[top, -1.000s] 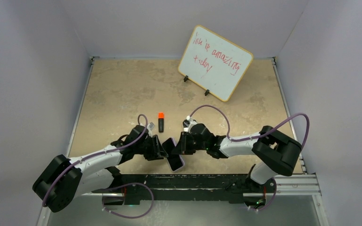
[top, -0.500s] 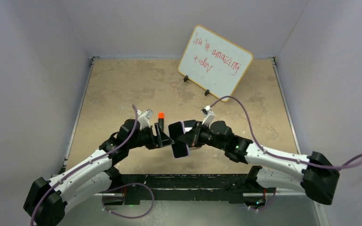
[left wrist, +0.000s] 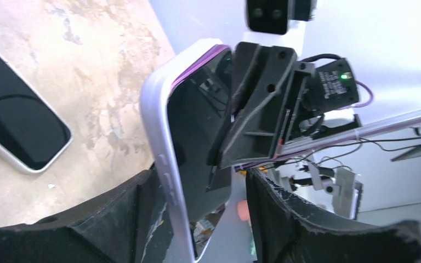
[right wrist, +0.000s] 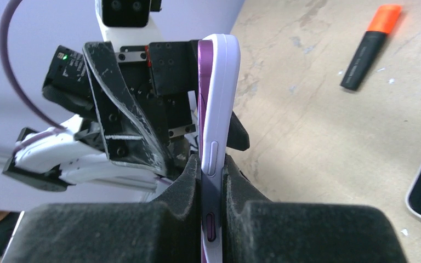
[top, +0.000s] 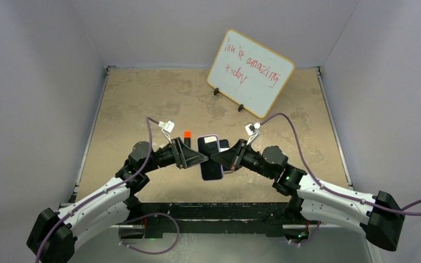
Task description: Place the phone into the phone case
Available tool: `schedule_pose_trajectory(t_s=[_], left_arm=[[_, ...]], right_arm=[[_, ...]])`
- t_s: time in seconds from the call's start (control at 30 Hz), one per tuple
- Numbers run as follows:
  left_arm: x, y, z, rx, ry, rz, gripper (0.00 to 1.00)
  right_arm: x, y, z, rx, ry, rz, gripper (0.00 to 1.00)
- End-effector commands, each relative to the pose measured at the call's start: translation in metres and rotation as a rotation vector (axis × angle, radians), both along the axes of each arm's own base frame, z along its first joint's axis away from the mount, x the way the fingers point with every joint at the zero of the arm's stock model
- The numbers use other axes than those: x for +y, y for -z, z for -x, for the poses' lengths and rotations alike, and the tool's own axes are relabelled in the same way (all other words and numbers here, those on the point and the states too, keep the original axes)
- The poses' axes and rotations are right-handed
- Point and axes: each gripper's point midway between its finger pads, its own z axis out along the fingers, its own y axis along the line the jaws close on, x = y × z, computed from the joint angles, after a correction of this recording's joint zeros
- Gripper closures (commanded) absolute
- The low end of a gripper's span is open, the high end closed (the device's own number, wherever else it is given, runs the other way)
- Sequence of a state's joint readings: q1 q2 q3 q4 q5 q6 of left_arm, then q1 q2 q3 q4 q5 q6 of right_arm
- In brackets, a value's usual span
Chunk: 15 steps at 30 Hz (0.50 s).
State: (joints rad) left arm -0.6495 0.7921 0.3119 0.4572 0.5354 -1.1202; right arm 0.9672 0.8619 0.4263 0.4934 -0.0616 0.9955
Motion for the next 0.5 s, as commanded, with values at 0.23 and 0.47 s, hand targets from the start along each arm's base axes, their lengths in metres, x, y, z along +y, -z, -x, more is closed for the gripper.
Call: schedule_pose_trajectory(t_s=[0.23,0.47], left_arm=[[-0.002,-0.022,0.007,-0.035,0.039,0.126,0.53],[-0.003,-0.032,0.008,-0.054,0.048,0.164,0.9]], right_arm=[[0.009,-0.046,0.013,-0.082,-0.094,-0.166,1.0],[0.01,-0.035,0.018,-0.076,-0.119,-0.135,0.89]])
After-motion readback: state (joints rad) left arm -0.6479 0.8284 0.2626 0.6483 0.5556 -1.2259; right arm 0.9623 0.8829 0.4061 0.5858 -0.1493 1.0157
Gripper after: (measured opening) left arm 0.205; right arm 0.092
